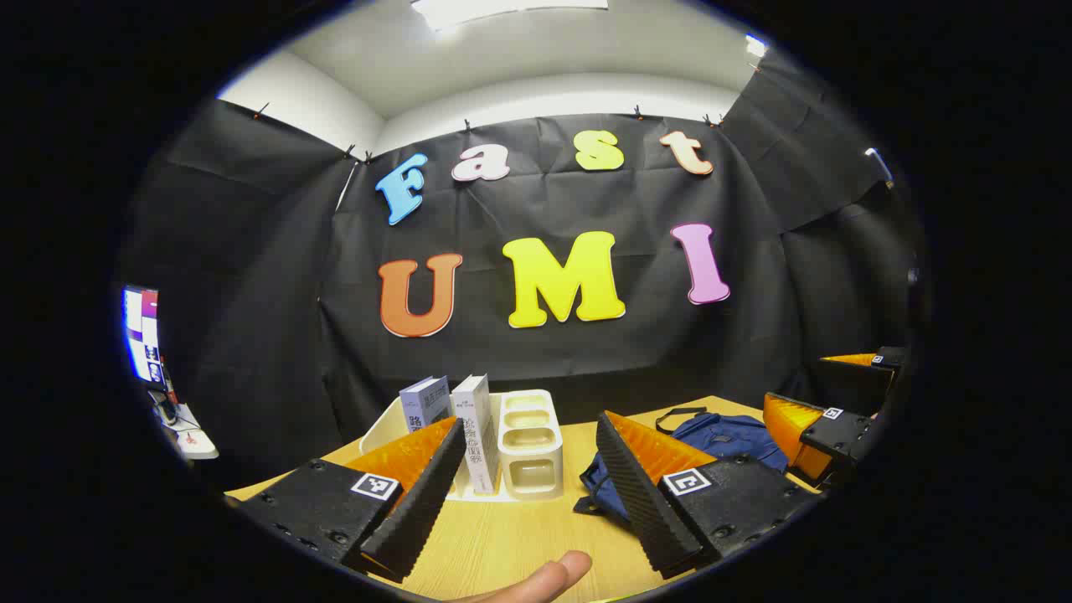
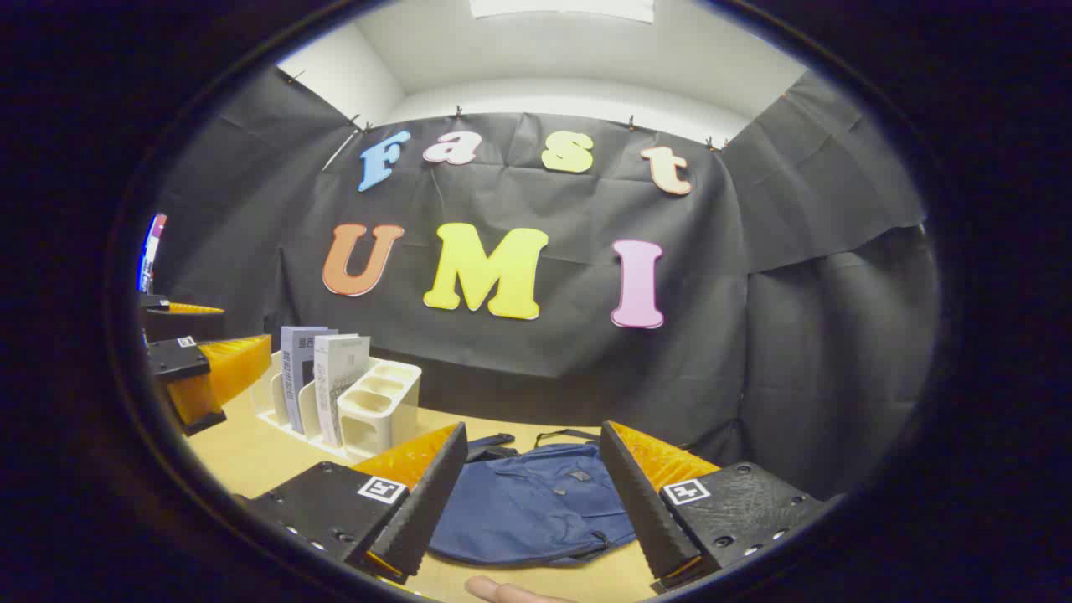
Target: Open the schoolbag, grab two books from the bookshelf and put them into the schoolbag.
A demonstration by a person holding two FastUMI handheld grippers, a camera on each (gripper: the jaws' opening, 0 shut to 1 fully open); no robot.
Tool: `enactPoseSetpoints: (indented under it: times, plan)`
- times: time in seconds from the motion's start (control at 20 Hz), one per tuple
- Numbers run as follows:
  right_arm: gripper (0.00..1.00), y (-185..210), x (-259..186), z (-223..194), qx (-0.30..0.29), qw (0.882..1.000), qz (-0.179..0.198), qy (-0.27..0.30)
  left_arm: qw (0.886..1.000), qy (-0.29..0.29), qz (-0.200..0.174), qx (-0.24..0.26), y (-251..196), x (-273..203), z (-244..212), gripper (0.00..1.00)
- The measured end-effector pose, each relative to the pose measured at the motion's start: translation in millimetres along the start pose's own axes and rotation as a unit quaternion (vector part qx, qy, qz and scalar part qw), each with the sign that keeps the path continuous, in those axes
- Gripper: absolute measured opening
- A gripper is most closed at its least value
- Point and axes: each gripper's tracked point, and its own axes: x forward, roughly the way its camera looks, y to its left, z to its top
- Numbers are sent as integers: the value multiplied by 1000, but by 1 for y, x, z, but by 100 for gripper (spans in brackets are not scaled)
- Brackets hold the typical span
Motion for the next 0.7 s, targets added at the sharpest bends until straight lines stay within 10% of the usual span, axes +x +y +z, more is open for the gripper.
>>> enactPoseSetpoints:
  times: [0.7]
  plan:
    - [95, 6, 13, -36, -4, 997, -9, 79, 997, 59, 36, -34, 67, 3, -22, 99]
